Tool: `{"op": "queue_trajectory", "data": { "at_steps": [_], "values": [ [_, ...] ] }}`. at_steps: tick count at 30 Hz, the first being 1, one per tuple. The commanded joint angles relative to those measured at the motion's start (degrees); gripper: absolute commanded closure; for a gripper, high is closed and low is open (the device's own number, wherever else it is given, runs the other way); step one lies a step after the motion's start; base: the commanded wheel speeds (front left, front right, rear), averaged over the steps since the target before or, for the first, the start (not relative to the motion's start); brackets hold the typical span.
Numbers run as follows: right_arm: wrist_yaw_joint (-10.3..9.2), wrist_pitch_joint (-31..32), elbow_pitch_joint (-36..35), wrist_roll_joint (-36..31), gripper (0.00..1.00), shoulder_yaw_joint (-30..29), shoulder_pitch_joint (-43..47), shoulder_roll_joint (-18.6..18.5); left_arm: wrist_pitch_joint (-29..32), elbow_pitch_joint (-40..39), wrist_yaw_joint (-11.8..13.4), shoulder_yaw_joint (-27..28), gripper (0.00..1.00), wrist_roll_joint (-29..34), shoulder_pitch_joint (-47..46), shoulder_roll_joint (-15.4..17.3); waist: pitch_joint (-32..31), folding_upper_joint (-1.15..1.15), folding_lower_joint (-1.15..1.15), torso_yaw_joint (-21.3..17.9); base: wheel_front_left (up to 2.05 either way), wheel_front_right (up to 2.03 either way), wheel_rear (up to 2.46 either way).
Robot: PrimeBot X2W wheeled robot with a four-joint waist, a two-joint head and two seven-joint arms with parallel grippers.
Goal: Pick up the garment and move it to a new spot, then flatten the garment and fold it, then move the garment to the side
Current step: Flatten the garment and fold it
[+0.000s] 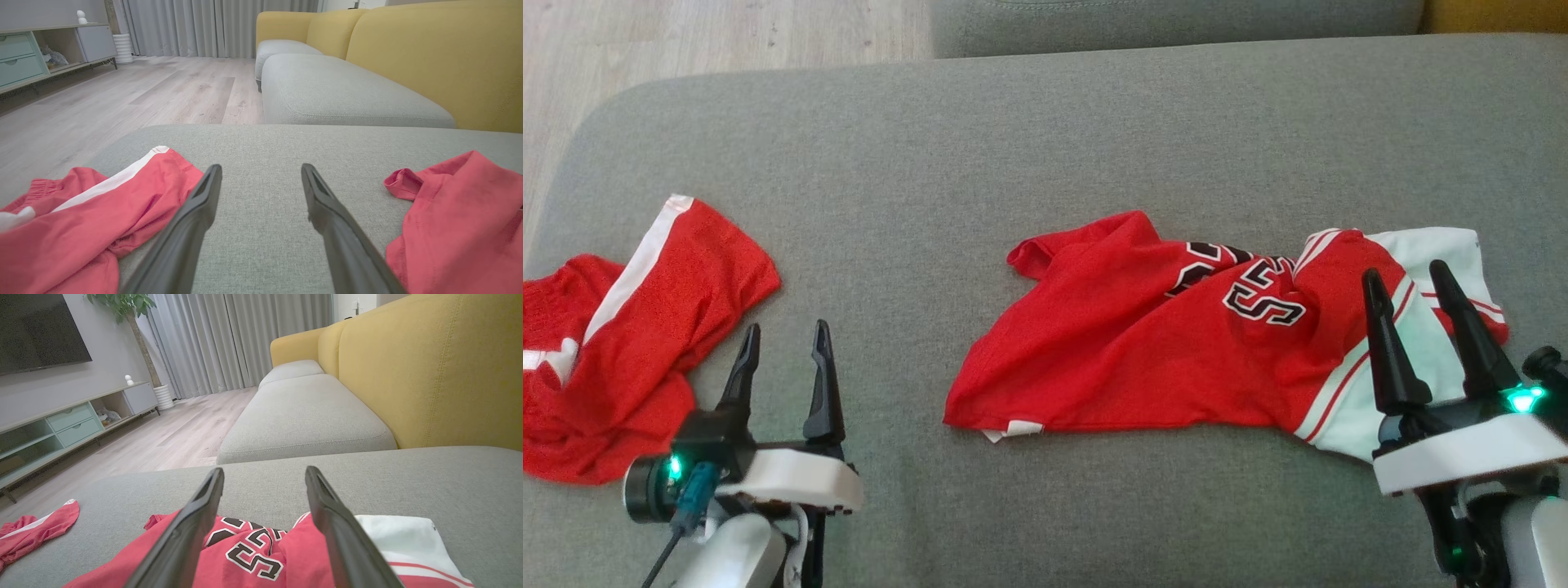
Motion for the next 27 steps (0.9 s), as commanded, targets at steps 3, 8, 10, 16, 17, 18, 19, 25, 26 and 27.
{"op": "queue_trajectory", "data": {
  "at_steps": [3,8,10,16,17,18,19,25,26,27],
  "values": [
    [-0.04,0.1,-1.8,0.7,0.00,1.0,-2.4,-0.6,0.1,-2.6,0.2,1.8,0.00,-0.1,-2.4,1.6,0.1,0.00,0.00,0.0,0.00,0.00,0.00],
    [-0.04,0.2,-1.6,1.3,0.00,1.1,-2.5,-0.6,3.4,-4.2,-2.4,-1.2,0.00,-0.5,-4.1,0.6,0.3,0.00,0.00,-0.2,0.00,0.00,0.00],
    [-0.04,0.4,-1.5,1.8,0.00,1.1,-2.4,-0.4,7.0,-4.3,-4.1,-3.8,0.00,-1.2,-4.8,-0.5,0.5,0.00,0.00,-0.4,0.00,0.00,0.00],
    [-0.04,0.7,-1.1,2.4,0.00,1.4,-2.5,-0.3,17.8,-0.7,-7.3,-8.6,0.00,-5.1,-5.5,-3.1,1.3,0.00,0.00,-1.3,0.00,0.00,0.00],
    [-0.04,0.7,-1.1,2.5,0.00,1.4,-2.6,-0.3,19.1,0.2,-7.6,-9.0,0.00,-5.6,-5.6,-3.3,1.5,0.00,0.00,-1.4,0.00,0.00,0.00],
    [-0.04,0.7,-1.1,2.5,0.00,1.4,-2.6,-0.3,20.0,1.0,-7.7,-9.2,0.00,-5.9,-5.7,-3.4,1.6,0.00,0.00,-1.6,0.00,0.00,0.00],
    [-0.04,0.7,-1.0,2.5,0.00,1.3,-2.5,-0.3,20.8,1.9,-7.9,-9.4,0.00,-6.4,-5.8,-3.5,1.7,0.00,0.00,-1.7,0.00,0.00,0.00],
    [-0.04,1.1,-0.7,2.9,0.00,1.0,-2.4,-0.3,25.0,5.5,-9.7,-10.3,0.00,-8.7,-6.4,-4.0,2.1,0.00,0.00,-2.4,0.00,0.00,0.00],
    [-0.04,1.4,-0.6,2.9,0.00,0.7,-2.3,-0.3,25.7,5.9,-10.1,-10.5,0.00,-9.2,-6.4,-4.1,2.3,0.00,0.00,-2.6,0.00,0.00,0.00],
    [-0.04,1.7,-0.4,2.9,0.00,0.4,-2.1,-0.4,27.1,6.5,-10.6,-11.0,0.00,-9.6,-6.4,-4.2,2.3,0.00,0.00,-2.7,0.00,0.00,0.00]
  ]
}}
